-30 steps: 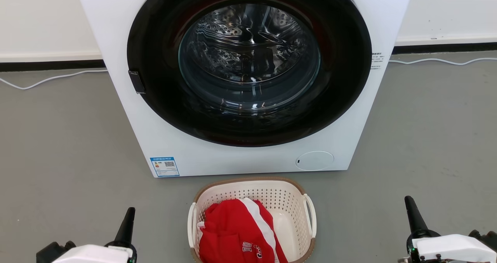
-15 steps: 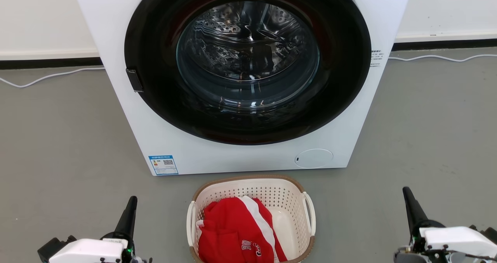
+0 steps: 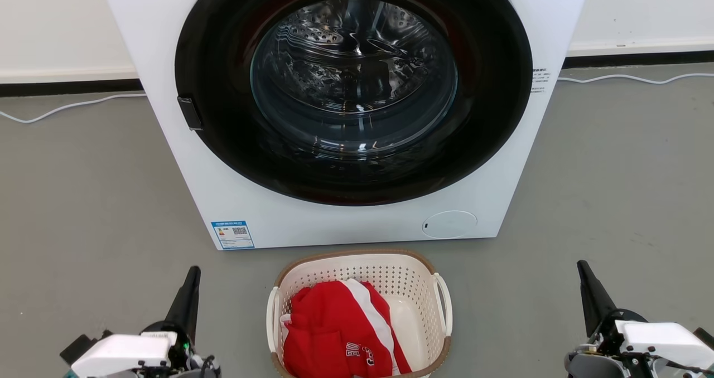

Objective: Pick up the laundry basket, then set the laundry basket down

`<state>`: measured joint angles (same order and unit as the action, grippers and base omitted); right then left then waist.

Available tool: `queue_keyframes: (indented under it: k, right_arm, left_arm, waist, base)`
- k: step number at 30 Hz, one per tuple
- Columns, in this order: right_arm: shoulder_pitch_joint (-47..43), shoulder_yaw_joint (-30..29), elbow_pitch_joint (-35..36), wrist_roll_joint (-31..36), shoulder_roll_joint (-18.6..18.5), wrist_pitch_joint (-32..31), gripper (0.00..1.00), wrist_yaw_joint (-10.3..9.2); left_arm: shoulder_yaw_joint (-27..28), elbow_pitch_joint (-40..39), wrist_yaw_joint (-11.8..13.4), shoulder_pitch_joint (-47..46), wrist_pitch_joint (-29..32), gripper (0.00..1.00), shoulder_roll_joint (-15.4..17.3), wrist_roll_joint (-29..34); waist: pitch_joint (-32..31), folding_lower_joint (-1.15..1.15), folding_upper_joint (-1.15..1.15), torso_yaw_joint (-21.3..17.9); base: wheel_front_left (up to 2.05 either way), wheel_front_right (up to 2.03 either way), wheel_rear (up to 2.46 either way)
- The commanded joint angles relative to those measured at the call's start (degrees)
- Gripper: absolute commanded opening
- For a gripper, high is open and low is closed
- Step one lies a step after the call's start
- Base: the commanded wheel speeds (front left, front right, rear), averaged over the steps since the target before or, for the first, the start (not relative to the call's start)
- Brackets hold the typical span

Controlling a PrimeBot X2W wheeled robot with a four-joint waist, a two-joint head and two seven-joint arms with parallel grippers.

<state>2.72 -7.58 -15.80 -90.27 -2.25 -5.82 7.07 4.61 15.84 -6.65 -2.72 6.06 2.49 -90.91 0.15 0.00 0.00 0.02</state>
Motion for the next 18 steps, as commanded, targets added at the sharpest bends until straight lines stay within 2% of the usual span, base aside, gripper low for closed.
queue_keyframes:
  k: [1,18]
  right_arm:
    - [3.5,1.0,1.8,-1.9,-0.6,-0.7,0.0,0.42]
    - [3.5,1.0,1.8,-1.9,-0.6,-0.7,0.0,0.42]
  left_arm:
    - [1.9,-1.8,-0.8,-3.5,0.4,0.0,0.4,-1.2]
    - [1.9,-1.8,-0.8,-3.5,0.4,0.0,0.4,-1.2]
  waist:
    - [0.0,0.0,0.0,0.0]
    - [0.0,0.0,0.0,0.0]
  base:
    - [0.0,0.0,0.0]
    - [0.0,0.0,0.0]
